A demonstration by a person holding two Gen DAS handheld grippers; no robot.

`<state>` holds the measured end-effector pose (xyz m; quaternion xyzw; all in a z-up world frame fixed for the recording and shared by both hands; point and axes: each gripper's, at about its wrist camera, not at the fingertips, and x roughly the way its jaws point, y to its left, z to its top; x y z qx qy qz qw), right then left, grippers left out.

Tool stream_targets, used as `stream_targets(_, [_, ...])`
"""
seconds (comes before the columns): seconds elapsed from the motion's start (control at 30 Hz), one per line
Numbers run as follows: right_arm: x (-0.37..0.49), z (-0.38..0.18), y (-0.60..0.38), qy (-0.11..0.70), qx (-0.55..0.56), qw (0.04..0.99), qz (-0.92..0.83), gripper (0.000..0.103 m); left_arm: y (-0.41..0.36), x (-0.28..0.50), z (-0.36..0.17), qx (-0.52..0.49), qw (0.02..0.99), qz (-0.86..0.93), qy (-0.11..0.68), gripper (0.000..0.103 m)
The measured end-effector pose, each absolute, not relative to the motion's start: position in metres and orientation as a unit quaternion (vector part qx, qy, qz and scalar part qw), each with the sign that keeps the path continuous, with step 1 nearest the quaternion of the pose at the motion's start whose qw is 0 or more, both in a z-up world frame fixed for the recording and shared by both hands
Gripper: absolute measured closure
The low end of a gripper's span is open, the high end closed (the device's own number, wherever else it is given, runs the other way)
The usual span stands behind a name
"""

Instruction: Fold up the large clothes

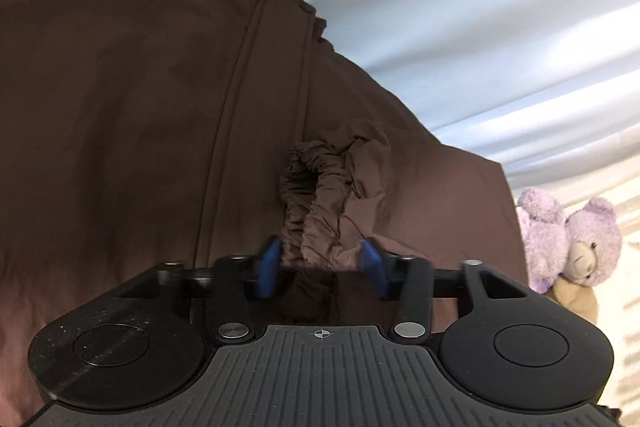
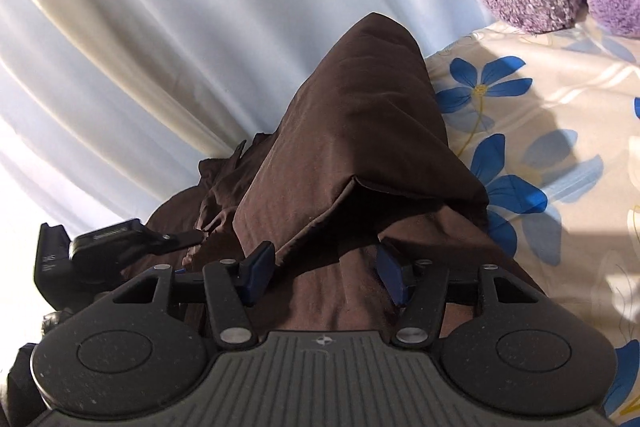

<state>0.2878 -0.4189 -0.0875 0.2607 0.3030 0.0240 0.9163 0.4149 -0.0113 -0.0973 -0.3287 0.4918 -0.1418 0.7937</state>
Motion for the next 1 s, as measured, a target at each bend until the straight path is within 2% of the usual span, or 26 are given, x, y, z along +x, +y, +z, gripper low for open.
stream_targets(0.03, [0.287,-0.089,-0.421,0.302,0.268,0.915,0.024,0.045,-0.011,0.417,-0.097,-0.329,0.792,-0.146,0.494,0.077])
stream_targets(0.13, [0.293,-0.093,-0.42,0.299,0.279,0.912,0.022,0.045,-0.01,0.419,-0.089,-0.331,0.797,-0.148,0.483,0.084])
stream_targets(0.3, [0.295,-0.091,-0.416,0.298,0.256,0.919,0.001,0.045,0.007,0.409,-0.039,-0.286,0.853,-0.139,0.413,0.086])
stream_targets(0.4, [0.29,-0.085,-0.412,0.296,0.215,0.93,-0.016,0.046,0.025,0.399,-0.01,-0.217,0.9,-0.116,0.359,0.086])
stream_targets(0.53, [0.286,-0.072,-0.4,0.304,0.16,0.939,-0.022,0.046,0.038,0.397,-0.017,-0.172,0.914,-0.085,0.356,0.086])
stream_targets(0.6, [0.285,-0.063,-0.394,0.3,0.135,0.944,-0.012,0.059,0.042,0.396,-0.032,-0.168,0.912,-0.071,0.368,0.087])
stream_targets(0.63, [0.284,-0.059,-0.391,0.295,0.126,0.947,-0.002,0.064,0.042,0.397,-0.042,-0.159,0.912,-0.054,0.374,0.091])
stream_targets(0.7, [0.29,-0.054,-0.385,0.285,0.101,0.953,0.004,0.067,0.04,0.399,-0.058,-0.128,0.913,-0.018,0.386,0.093])
stream_targets(0.8, [0.32,-0.06,-0.373,0.29,0.045,0.956,-0.023,0.081,0.041,0.402,-0.071,-0.128,0.911,0.006,0.392,0.093])
stream_targets(0.9, [0.359,-0.086,-0.368,0.31,-0.006,0.949,-0.055,0.088,0.04,0.397,-0.056,-0.134,0.918,0.007,0.374,0.09])
stream_targets(0.97, [0.375,-0.101,-0.366,0.309,-0.029,0.949,-0.064,0.088,0.031,0.388,-0.037,-0.131,0.927,-0.009,0.351,0.074])
stream_targets(1.0, [0.378,-0.106,-0.364,0.299,-0.034,0.952,-0.062,0.088,0.025,0.391,-0.032,-0.134,0.93,-0.022,0.34,0.055])
